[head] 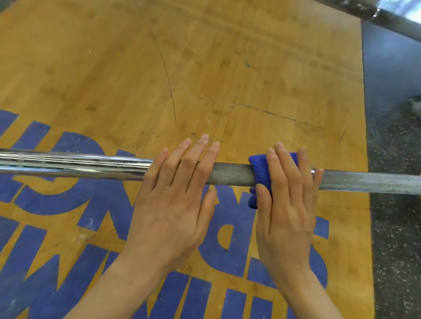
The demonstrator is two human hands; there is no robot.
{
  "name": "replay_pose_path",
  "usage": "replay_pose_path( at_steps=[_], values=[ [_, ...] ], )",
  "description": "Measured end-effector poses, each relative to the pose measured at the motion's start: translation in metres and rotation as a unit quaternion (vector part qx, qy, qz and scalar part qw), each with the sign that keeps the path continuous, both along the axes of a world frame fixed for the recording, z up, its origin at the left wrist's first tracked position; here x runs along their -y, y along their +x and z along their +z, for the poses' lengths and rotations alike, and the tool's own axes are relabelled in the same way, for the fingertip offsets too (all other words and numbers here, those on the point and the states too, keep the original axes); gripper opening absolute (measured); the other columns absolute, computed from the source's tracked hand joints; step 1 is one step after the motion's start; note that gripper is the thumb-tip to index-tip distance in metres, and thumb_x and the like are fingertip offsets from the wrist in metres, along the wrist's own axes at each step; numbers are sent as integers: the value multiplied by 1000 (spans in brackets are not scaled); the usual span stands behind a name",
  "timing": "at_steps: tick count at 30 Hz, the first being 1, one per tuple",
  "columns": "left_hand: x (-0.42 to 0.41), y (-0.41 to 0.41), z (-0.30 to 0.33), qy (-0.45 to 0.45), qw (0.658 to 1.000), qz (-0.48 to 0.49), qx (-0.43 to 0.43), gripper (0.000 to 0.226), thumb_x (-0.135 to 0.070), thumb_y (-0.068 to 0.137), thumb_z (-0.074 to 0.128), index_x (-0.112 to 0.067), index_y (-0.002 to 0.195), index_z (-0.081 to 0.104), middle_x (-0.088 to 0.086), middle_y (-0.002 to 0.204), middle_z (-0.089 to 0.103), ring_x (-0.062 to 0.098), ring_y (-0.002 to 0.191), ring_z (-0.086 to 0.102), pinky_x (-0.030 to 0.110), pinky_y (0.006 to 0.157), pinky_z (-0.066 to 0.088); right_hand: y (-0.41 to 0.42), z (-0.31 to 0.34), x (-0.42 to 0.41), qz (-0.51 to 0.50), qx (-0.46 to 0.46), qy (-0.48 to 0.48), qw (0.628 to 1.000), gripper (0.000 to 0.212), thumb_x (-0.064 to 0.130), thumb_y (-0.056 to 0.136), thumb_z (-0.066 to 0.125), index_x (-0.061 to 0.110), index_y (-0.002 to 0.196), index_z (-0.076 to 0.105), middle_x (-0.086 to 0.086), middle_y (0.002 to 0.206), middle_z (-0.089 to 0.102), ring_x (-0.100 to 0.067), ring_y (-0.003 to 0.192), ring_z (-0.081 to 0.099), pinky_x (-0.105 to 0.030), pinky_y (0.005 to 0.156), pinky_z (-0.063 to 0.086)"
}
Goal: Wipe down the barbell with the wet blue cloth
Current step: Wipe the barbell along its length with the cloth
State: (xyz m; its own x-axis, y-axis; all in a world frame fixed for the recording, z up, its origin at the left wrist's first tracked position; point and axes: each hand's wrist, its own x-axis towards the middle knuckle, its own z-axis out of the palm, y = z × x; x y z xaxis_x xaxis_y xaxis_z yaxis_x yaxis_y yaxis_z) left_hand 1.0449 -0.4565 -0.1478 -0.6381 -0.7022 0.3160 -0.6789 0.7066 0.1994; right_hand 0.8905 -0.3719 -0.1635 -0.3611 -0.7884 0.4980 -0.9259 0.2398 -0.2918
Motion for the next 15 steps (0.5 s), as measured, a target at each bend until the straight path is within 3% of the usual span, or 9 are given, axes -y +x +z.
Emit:
replay_pose_path(
  at_steps=[3, 7, 11, 15],
  values=[
    [3, -5, 2, 9, 1000, 4, -3, 58, -30, 99, 37, -10, 153, 42, 6, 157, 43, 25, 144, 37, 39, 123, 11, 21, 3, 20, -19, 29, -6, 999, 47, 26, 111, 25, 6, 150, 41, -6, 157, 41, -32, 152, 22, -48, 126, 7],
    [13, -7, 4, 6, 1000, 2, 3, 57, -31, 100, 38, -9, 152, 43, 6, 154, 46, 27, 141, 43, 41, 123, 16, -3, 0, 17, 33, -38, 18, 999, 47, 29, 112, 27, 8, 152, 38, -6, 159, 39, -29, 152, 24, -48, 126, 13],
    [21, -13, 5, 8, 1000, 4, 4, 57, -32, 100, 37, -8, 150, 45, 6, 151, 49, 28, 138, 46, 40, 122, 17, 6, -1, 27, -37, 31, -6, 999, 47, 24, 111, 27, 5, 152, 37, -8, 160, 36, -32, 154, 17, -53, 125, 12],
    [30, -15, 5, 17, 1000, -2, -1, 56, -31, 99, 37, -8, 149, 47, 5, 149, 52, 28, 136, 47, 41, 121, 20, 17, -1, 44, 43, -21, 7, 999, 46, 24, 111, 28, 7, 153, 37, -6, 160, 38, -29, 153, 23, -48, 126, 14]
  ],
)
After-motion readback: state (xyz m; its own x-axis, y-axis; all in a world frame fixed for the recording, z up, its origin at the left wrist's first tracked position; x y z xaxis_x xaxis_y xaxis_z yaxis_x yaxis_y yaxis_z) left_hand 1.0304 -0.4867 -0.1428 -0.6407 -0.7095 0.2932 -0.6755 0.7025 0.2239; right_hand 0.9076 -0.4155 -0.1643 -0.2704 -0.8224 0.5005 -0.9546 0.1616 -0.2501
